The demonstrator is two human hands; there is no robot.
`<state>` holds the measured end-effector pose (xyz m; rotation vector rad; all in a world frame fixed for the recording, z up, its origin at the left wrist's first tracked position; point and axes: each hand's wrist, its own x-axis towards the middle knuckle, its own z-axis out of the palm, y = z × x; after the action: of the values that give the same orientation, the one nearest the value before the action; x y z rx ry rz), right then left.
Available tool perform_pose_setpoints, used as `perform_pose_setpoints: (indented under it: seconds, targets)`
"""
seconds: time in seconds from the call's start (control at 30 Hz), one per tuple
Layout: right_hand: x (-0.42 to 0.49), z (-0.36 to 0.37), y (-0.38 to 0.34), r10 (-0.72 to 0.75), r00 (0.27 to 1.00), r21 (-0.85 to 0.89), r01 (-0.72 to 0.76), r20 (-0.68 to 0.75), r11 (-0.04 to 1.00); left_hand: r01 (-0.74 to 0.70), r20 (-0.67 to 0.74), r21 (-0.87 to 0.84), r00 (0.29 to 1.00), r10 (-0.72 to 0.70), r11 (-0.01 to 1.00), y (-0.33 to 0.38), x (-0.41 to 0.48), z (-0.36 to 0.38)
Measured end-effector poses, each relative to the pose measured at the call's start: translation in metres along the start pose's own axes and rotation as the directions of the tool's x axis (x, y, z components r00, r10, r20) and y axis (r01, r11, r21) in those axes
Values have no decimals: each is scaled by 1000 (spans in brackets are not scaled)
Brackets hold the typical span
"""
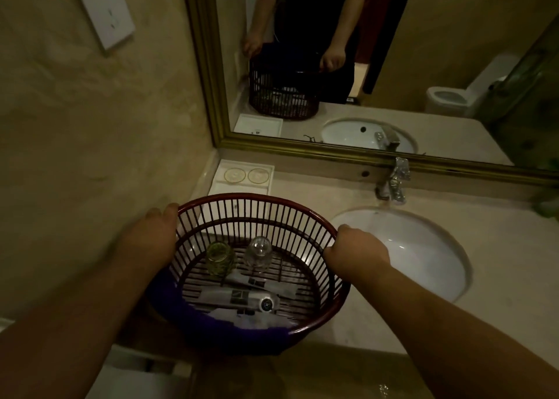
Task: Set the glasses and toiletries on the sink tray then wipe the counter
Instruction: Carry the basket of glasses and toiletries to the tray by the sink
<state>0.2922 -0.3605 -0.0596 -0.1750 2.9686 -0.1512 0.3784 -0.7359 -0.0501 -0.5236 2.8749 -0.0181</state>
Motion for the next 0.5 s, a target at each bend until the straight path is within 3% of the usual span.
perform_pose_setpoints:
  seconds: [0.3,0.4,0.47,0.5]
  targets:
    - [5,11,-24,-10,998,0,10,-56,1000,-34,-114,165,992,54,986,-7,1,8]
    - [5,15,-30,-16,995,-4,16,-99,1000,-190,-220,288,941,258,939,-8,7,11]
    - [5,18,-35,-18,992,-9,17,-124,1000,-347,-296,290,854,428,892,-5,15,10]
    - [6,20,-37,-13,990,-2,13,-141,1000,-382,-312,254,837,449,889,-4,19,11]
